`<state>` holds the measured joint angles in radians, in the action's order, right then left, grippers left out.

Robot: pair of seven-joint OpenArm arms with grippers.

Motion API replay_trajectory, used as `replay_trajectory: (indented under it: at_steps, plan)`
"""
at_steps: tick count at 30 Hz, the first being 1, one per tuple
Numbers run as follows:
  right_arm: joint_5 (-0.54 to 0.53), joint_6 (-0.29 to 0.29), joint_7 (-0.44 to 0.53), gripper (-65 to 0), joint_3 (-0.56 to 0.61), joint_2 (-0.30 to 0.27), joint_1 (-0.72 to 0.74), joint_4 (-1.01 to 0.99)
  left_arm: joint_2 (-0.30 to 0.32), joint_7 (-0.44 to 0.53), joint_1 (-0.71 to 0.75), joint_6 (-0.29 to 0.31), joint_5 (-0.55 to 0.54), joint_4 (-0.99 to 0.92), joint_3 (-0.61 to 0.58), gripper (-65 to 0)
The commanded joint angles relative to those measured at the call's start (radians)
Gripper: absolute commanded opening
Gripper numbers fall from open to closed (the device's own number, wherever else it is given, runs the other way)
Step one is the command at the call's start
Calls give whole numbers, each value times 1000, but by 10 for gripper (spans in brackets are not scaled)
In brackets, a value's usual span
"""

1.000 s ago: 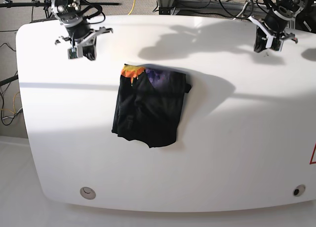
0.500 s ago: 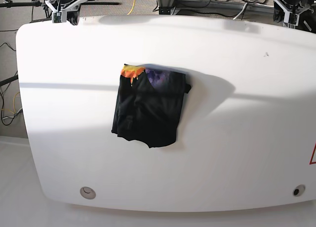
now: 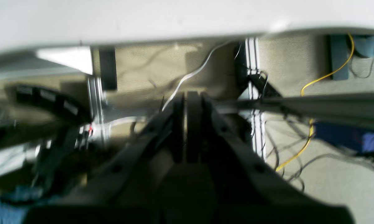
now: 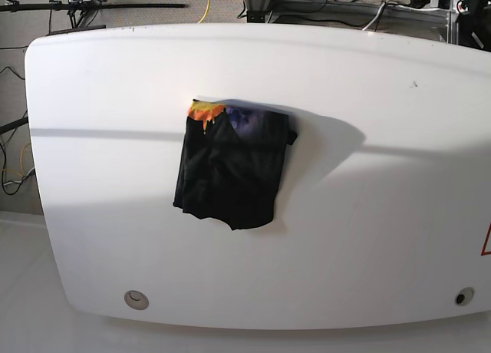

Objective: Fold the T-shirt properly

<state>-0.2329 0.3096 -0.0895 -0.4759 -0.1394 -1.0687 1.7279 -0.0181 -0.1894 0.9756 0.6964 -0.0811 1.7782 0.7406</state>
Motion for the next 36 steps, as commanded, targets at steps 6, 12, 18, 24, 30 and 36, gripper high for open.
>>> replay_trajectory:
  at_steps: [6,12,18,24,30,36]
  plan:
    - [34,-16,30,-650,92,26,-35,-118,1,38,1,2,45,-107,-55,-644]
    - [86,-14,41,-650,154,42,19,-216,1,53,-15,2,99,-156,-87,-644]
    - [176,-14,49,-650,210,37,67,-292,5,96,-35,2,181,-234,-104,-646]
    - [243,-18,63,-650,262,30,130,-384,7,141,-77,2,265,-332,-116,-643]
    - [285,-34,76,-650,343,17,205,-510,9,171,-170,2,316,-510,-118,-642]
    - [285,-37,81,-650,365,7,281,-648,14,190,-254,2,326,-689,-122,-641]
